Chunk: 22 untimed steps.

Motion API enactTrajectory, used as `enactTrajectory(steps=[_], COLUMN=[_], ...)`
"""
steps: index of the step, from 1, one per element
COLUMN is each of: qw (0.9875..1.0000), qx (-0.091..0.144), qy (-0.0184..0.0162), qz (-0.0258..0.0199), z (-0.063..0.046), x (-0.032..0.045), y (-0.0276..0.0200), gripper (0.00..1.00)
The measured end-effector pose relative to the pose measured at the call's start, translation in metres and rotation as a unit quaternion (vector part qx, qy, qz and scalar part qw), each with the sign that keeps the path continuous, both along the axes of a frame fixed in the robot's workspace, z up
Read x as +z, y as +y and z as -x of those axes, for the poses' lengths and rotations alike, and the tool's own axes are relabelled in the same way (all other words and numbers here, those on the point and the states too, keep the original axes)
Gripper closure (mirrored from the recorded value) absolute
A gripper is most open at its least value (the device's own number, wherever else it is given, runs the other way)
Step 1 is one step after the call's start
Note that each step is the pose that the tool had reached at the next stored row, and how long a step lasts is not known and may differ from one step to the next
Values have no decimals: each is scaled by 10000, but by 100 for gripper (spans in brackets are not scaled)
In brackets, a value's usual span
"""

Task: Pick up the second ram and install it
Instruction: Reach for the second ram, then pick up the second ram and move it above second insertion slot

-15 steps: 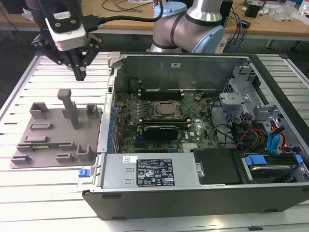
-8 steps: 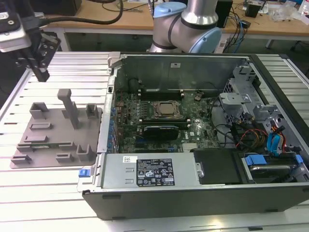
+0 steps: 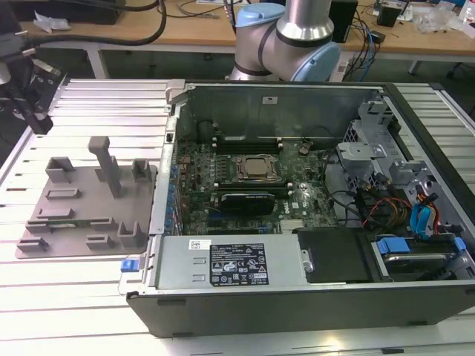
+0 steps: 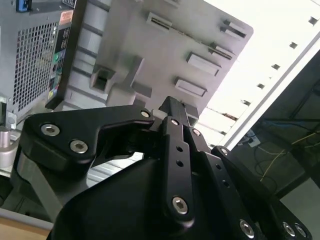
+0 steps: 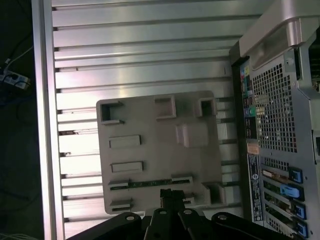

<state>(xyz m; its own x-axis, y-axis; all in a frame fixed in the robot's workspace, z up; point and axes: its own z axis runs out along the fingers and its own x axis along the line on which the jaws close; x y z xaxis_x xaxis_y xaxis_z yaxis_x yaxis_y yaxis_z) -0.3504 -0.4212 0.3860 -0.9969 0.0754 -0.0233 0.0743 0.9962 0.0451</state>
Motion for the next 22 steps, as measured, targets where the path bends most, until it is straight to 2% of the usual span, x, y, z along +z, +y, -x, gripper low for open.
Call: enactTrajectory(steps=[1,2,17,19,20,22], qw=[10000,10000,10000,9994,9981,9957], qx=[1,1,18,335,619,927], qy=[0,0,0,0,0,0], qz=[0,0,0,0,0,0], z=[-1,-1,0,0,0,0], x=[-2,-3,-2,-2,-2,-2], y=[-38,-45,-50,-50,-50,-50], gripper=[92,92,92,92,92,92])
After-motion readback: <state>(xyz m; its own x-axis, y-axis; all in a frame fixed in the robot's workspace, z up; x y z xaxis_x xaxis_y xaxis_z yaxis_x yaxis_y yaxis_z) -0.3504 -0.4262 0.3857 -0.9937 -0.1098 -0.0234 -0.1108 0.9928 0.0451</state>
